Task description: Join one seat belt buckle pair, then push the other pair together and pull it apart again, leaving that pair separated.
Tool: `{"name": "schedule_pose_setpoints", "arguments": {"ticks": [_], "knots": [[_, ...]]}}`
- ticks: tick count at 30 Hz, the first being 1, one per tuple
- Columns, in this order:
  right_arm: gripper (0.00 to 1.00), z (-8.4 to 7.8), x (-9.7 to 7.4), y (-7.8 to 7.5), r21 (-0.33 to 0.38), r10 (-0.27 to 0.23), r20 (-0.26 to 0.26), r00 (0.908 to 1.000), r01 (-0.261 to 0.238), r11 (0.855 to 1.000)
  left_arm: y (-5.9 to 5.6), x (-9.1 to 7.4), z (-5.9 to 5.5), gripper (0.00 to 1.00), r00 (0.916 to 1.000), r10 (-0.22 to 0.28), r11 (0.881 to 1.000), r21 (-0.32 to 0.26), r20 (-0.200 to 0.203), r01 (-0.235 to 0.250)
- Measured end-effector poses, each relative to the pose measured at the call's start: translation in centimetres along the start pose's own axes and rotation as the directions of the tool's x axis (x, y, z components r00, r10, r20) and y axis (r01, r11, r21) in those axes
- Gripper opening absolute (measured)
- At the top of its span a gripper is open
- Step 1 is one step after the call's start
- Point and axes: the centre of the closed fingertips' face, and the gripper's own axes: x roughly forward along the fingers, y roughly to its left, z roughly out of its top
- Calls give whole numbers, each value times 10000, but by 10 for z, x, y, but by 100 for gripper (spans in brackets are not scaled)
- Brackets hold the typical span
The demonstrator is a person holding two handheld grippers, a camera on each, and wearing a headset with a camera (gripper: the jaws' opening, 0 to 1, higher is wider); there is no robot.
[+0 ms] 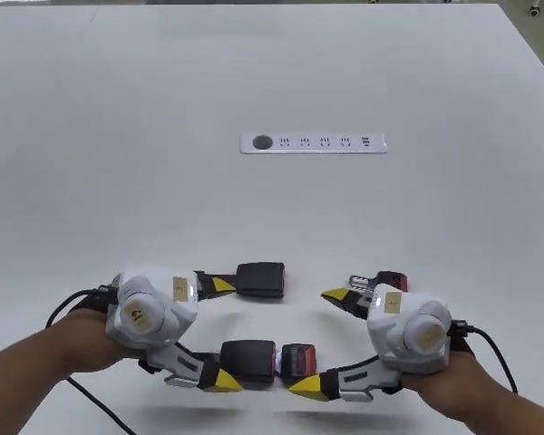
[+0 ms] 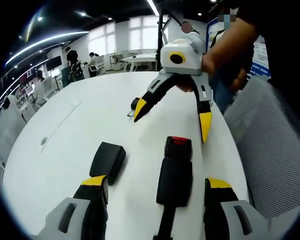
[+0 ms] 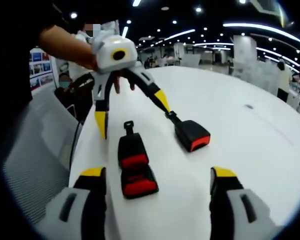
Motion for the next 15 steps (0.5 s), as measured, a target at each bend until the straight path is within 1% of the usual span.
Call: {"name": "schedule_pose_setpoints", "arguments": {"ticks": [2, 5, 8, 12, 15], "knots": [[86, 2, -5, -7, -20, -106, 44, 9999, 106, 9999, 6, -3, 2, 81, 9999, 125, 9999, 24, 48, -125], [86, 3, -14, -21, -13, -314, 53, 9995, 314, 9995, 18, -7, 7, 81, 9993, 321, 9995, 21, 165, -321], [86, 4, -22, -35, 15, -473, 61, 9989, 472, 9989, 31, -10, 7, 80, 9987, 497, 9987, 147, 109, -498], [86, 2, -35, -57, -29, -775, -18, 9970, 775, 9970, 45, -13, 12, 79, 9975, 655, 9977, 131, 263, -658], [85, -1, -43, -70, -51, -914, -80, 9958, 914, 9958, 57, -14, 12, 78, 9971, 733, 9969, 266, 199, -738]]}}
